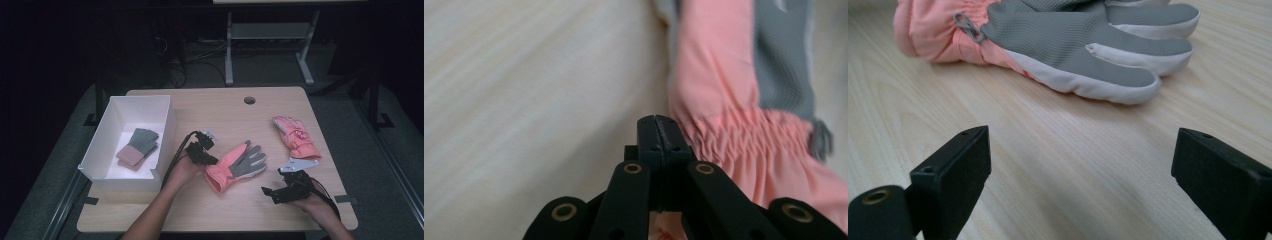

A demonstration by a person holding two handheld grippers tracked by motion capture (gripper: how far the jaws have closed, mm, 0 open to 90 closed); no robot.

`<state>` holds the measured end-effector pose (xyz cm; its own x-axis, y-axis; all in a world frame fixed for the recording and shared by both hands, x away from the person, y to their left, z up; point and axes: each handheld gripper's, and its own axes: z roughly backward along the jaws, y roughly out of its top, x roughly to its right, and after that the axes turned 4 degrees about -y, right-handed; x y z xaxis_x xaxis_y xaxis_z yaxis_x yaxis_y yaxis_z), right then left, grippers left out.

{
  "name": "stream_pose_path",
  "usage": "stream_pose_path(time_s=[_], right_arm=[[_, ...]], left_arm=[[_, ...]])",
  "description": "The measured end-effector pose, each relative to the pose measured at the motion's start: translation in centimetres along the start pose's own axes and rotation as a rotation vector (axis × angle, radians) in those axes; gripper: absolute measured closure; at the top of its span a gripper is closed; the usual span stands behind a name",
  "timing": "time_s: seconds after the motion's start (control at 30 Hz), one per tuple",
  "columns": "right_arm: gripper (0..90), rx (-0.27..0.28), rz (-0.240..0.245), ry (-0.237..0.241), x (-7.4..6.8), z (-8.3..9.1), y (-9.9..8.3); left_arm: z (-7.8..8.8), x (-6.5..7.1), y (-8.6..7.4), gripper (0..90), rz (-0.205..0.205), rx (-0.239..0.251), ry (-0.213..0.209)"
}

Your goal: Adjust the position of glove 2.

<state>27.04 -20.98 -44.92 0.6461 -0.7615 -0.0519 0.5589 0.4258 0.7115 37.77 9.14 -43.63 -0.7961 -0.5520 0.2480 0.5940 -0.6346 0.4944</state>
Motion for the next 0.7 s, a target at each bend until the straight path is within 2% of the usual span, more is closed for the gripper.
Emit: stream_pose_path(time_s=[0.17, 0.3, 0.47, 0.7], right_arm=[[8.7, -0.015, 0.001, 0.033, -0.1, 0.1, 0.2], [8.6, -0.030, 0.015, 0.039, -0.2, 0.1, 0.2], [8.7, -0.036, 0.025, 0.037, -0.5, 0.4, 0.1], [8.7, -0.026, 0.035, 0.038, -0.4, 1.6, -0.2]], left_arm=[[0.4, 1.3, -1.0, 89.8, -0.031, -0.006, -0.037], [0.4, 2.4, -1.5, 89.8, -0.067, -0.016, -0.062], [-0.3, 3.7, -1.3, 89.8, -0.099, -0.027, -0.107], [-1.8, 5.3, -0.5, 89.8, -0.153, -0.052, -0.132]])
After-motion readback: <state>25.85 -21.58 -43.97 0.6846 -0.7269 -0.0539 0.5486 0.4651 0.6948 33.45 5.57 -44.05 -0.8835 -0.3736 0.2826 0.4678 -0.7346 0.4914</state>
